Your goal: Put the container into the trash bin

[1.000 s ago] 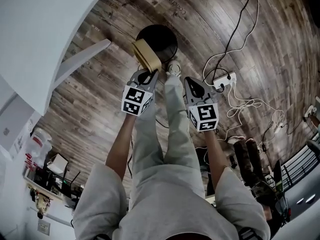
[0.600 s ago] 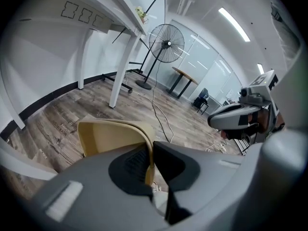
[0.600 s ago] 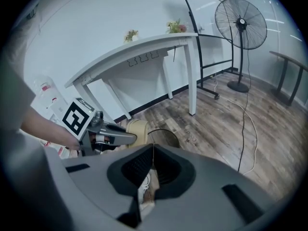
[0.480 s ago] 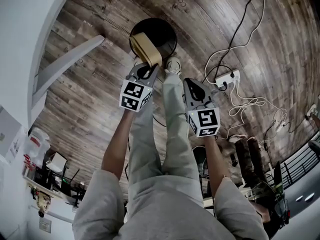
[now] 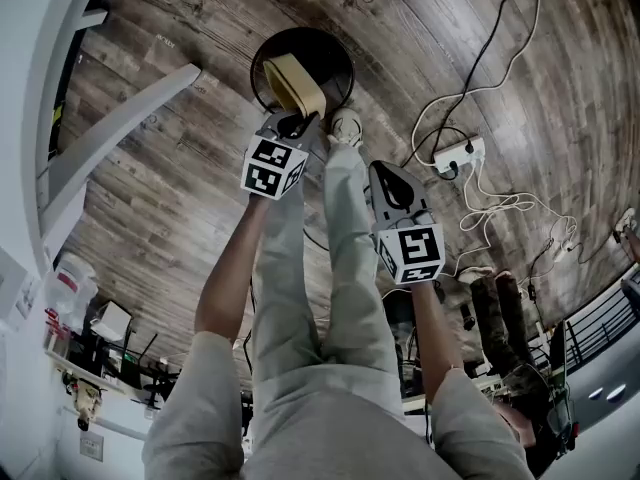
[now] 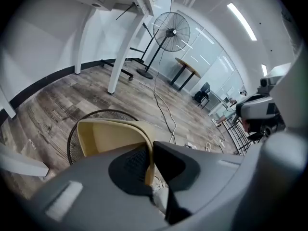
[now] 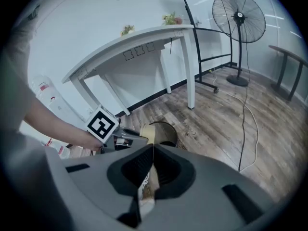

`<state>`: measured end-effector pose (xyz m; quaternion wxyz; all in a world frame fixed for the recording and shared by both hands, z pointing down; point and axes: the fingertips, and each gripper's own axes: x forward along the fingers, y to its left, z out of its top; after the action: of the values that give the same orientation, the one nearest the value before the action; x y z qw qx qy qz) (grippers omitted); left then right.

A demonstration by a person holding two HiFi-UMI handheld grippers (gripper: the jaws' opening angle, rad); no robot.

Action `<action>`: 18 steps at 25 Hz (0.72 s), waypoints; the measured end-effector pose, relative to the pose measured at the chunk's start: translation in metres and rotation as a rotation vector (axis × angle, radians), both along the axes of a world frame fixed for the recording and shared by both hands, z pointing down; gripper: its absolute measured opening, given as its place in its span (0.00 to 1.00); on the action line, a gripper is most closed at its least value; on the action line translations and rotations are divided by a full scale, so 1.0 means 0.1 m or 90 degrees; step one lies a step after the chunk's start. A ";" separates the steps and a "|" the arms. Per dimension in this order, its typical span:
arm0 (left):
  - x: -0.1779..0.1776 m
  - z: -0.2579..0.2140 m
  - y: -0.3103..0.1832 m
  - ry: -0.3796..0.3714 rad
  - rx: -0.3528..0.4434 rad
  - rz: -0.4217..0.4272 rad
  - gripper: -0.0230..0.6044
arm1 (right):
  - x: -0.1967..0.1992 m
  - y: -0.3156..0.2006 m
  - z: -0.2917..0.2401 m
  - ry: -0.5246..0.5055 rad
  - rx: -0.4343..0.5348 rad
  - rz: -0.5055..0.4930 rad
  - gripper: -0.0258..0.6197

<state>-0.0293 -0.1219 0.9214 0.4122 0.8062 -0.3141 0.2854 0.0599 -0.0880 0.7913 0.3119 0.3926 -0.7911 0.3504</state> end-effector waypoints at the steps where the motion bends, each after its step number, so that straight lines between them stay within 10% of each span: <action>1: 0.01 0.08 -0.02 -0.001 -0.006 -0.002 0.09 | 0.00 0.00 0.02 0.000 -0.002 -0.001 0.06; 18: 0.07 0.88 -0.22 0.005 -0.133 -0.065 0.09 | 0.06 0.01 0.19 0.002 -0.021 0.005 0.06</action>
<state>-0.0222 -0.1437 1.0094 0.5094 0.7427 -0.3218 0.2922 0.0655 -0.0871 0.8102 0.3180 0.3912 -0.7830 0.3644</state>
